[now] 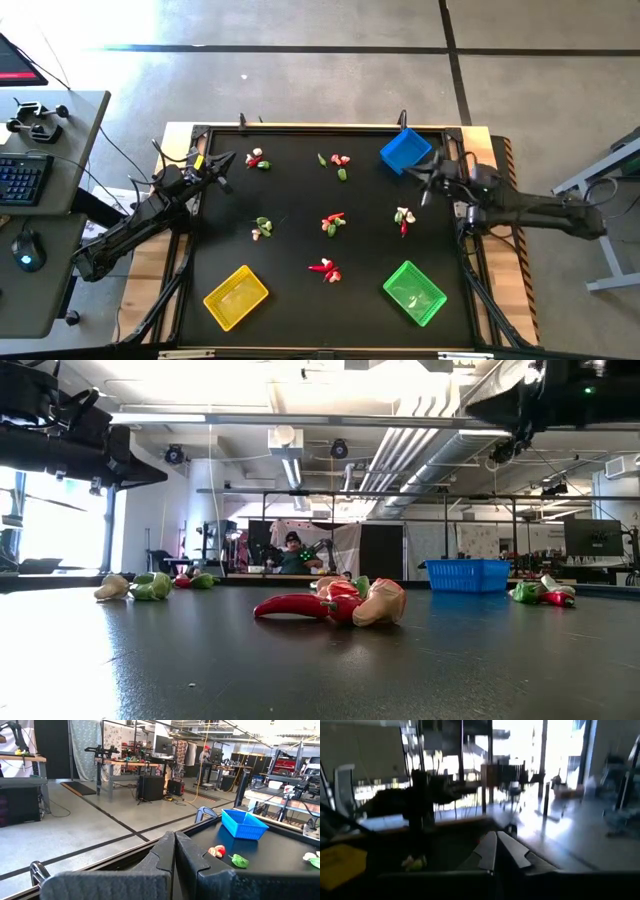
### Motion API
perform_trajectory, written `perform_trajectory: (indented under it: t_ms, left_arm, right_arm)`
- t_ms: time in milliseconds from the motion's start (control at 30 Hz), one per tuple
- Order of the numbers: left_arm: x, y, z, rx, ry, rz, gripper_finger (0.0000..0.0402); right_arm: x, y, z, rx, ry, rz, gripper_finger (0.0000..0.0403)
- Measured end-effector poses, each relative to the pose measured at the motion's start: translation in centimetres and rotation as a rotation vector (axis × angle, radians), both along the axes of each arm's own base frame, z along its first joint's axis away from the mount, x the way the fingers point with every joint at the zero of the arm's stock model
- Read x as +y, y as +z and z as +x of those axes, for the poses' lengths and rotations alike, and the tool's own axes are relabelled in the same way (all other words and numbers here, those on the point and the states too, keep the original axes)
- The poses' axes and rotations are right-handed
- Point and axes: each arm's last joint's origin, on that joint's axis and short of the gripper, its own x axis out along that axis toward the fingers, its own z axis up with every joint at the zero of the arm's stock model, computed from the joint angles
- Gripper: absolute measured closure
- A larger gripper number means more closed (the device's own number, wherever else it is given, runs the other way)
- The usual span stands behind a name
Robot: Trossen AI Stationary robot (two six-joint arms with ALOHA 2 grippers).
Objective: Sort produce into baskets
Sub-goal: Put the green chili pepper into the yellow bin
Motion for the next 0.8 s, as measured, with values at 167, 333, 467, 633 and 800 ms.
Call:
perform_trajectory:
  t_ms: [167, 333, 467, 633, 800]
  left_arm:
    - [0.0, 0.0, 0.0, 0.000, 0.000, 0.000, 0.0402]
    - [0.0, 0.0, 0.0, -0.001, 0.000, 0.000, 0.0401]
    - [0.0, 0.0, 0.0, 0.000, 0.000, 0.000, 0.0401]
    - [0.0, 0.0, 0.0, 0.000, 0.000, 0.000, 0.0401]
    - [0.0, 0.0, 0.0, 0.000, 0.000, 0.000, 0.0401]
  right_arm:
    - [-0.2, 1.6, 1.7, 0.275, -0.005, 0.232, 0.0347]
    - [0.1, 1.8, 3.0, 0.574, -0.063, 0.469, 0.0267]
    - [0.5, 0.6, 4.1, 0.749, -0.135, 0.668, 0.0216]
    - [0.9, -1.0, 6.0, 0.835, -0.201, 0.906, 0.0184]
    - [1.4, -3.0, 7.6, 0.908, -0.310, 1.058, 0.0181]
